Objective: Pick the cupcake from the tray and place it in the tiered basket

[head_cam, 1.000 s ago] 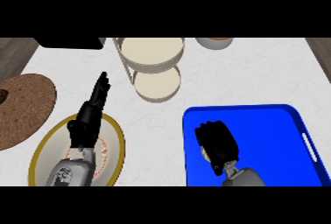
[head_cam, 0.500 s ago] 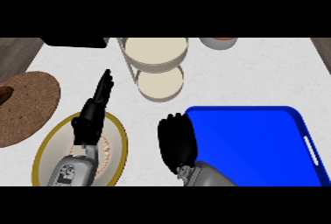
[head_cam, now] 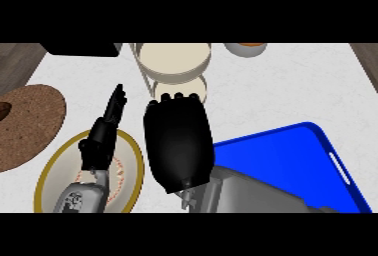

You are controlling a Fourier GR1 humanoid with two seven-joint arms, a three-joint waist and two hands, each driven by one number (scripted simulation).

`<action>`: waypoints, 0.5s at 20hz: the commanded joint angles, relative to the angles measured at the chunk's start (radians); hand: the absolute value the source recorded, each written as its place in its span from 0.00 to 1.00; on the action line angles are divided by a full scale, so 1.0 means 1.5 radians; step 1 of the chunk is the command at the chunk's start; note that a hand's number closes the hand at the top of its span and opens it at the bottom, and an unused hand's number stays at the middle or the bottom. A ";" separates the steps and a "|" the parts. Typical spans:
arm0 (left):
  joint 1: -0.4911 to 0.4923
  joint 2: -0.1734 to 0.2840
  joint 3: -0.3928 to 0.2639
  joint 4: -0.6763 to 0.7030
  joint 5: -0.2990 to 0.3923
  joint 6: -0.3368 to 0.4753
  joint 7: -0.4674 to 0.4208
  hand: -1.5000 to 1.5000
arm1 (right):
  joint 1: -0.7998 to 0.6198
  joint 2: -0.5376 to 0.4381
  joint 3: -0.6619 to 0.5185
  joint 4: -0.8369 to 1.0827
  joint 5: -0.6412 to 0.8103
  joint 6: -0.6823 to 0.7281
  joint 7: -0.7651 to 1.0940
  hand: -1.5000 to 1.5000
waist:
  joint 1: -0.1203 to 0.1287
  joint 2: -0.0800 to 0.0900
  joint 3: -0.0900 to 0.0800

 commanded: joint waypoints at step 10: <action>-0.023 -0.003 0.002 -0.010 0.001 0.003 0.031 0.50 | -0.260 0.009 -0.144 0.132 -0.226 -0.113 0.163 1.00 | 0.004 0.004 0.000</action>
